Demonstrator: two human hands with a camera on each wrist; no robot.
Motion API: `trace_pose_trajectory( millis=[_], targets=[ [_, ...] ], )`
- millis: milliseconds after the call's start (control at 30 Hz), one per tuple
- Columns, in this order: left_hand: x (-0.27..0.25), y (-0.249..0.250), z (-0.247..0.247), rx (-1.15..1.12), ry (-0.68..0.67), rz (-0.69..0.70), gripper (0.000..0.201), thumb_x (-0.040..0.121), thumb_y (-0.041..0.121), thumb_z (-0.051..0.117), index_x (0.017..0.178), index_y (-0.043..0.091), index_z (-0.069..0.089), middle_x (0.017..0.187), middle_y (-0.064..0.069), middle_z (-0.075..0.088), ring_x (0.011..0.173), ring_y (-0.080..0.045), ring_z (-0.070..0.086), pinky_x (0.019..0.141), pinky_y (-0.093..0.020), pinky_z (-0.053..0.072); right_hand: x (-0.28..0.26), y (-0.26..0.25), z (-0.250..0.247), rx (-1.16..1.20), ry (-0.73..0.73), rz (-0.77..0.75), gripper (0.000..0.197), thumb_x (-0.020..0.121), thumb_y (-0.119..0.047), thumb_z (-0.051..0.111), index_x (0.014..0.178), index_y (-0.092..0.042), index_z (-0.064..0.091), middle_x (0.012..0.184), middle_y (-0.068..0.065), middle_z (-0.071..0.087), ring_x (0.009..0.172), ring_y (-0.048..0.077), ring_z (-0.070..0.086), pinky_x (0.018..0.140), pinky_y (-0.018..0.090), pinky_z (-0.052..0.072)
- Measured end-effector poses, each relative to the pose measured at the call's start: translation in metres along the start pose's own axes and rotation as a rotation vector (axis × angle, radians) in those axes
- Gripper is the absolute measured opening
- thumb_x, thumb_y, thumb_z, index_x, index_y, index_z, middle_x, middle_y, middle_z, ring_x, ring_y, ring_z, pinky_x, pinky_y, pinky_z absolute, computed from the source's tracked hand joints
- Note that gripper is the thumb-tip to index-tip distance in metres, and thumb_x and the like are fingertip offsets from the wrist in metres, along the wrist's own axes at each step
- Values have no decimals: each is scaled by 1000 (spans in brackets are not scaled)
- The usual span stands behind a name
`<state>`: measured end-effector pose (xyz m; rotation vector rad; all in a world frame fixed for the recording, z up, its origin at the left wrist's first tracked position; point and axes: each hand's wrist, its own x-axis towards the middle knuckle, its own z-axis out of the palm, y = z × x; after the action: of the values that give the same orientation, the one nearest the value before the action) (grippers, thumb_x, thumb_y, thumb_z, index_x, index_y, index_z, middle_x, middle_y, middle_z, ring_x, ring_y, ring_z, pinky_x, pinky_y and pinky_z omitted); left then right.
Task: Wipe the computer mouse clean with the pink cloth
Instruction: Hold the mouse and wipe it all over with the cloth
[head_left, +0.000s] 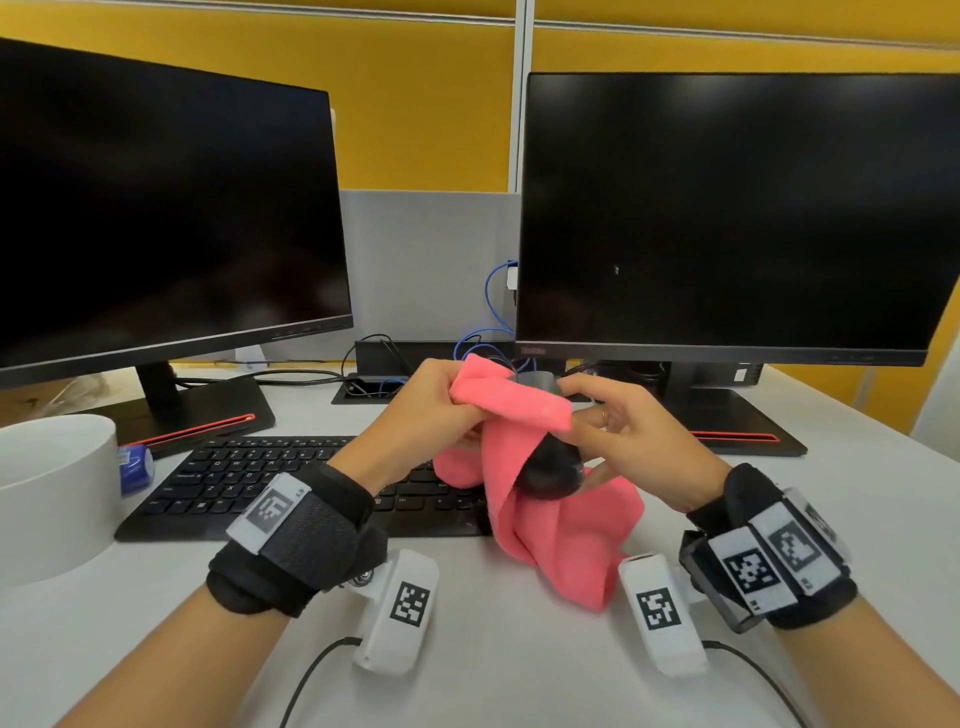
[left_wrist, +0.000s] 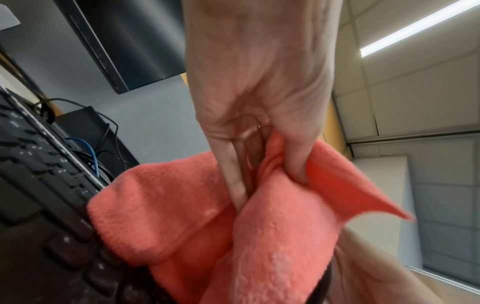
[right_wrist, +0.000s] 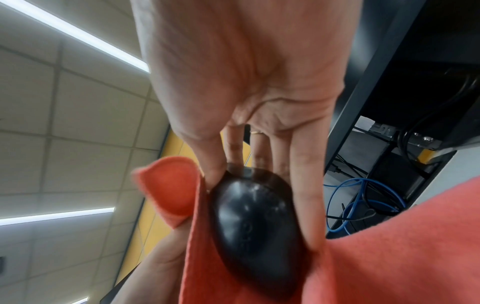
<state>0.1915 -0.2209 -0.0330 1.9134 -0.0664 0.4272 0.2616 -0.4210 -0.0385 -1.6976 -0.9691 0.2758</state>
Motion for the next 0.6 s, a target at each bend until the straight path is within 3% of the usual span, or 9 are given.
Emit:
trace_pose_trajectory(
  millis=[100, 200, 400, 533, 600],
  targets=[
    [-1, 0, 0, 9, -23, 24, 31, 90, -6, 59, 95, 23, 67, 85, -6, 72, 72, -7, 71, 62, -21, 57, 0, 0, -1, -11, 0, 9, 25, 96, -14, 57, 120, -19, 60, 92, 22, 73, 86, 43, 70, 63, 48, 61],
    [-2, 1, 1, -17, -16, 34, 26, 90, -1, 62, 94, 23, 68, 82, -2, 73, 73, -6, 71, 61, -21, 56, -1, -2, -2, -16, -4, 3, 25, 96, -13, 57, 120, -20, 60, 93, 24, 72, 86, 41, 71, 64, 49, 61],
    [0, -1, 4, -3, 19, 19, 12, 94, 10, 61, 101, 9, 70, 92, -17, 73, 84, -30, 73, 71, -44, 62, -1, -2, 0, -51, -20, -18, 25, 95, -18, 60, 120, -22, 62, 99, 14, 74, 87, 31, 73, 63, 49, 61],
    [2, -3, 6, 52, 80, 29, 26, 96, 23, 59, 99, -2, 67, 89, -26, 69, 81, -39, 70, 69, -55, 60, 0, 0, 0, -36, -28, 8, 31, 96, -15, 58, 126, -26, 59, 90, 12, 75, 75, 22, 74, 61, 46, 61],
    [2, -3, 5, 89, 107, 40, 34, 95, 27, 58, 93, -6, 66, 86, -29, 67, 81, -44, 67, 72, -58, 57, 0, 1, 1, -22, -43, 28, 32, 97, -17, 57, 127, -25, 58, 94, 13, 76, 80, 28, 74, 63, 50, 61]
  ],
)
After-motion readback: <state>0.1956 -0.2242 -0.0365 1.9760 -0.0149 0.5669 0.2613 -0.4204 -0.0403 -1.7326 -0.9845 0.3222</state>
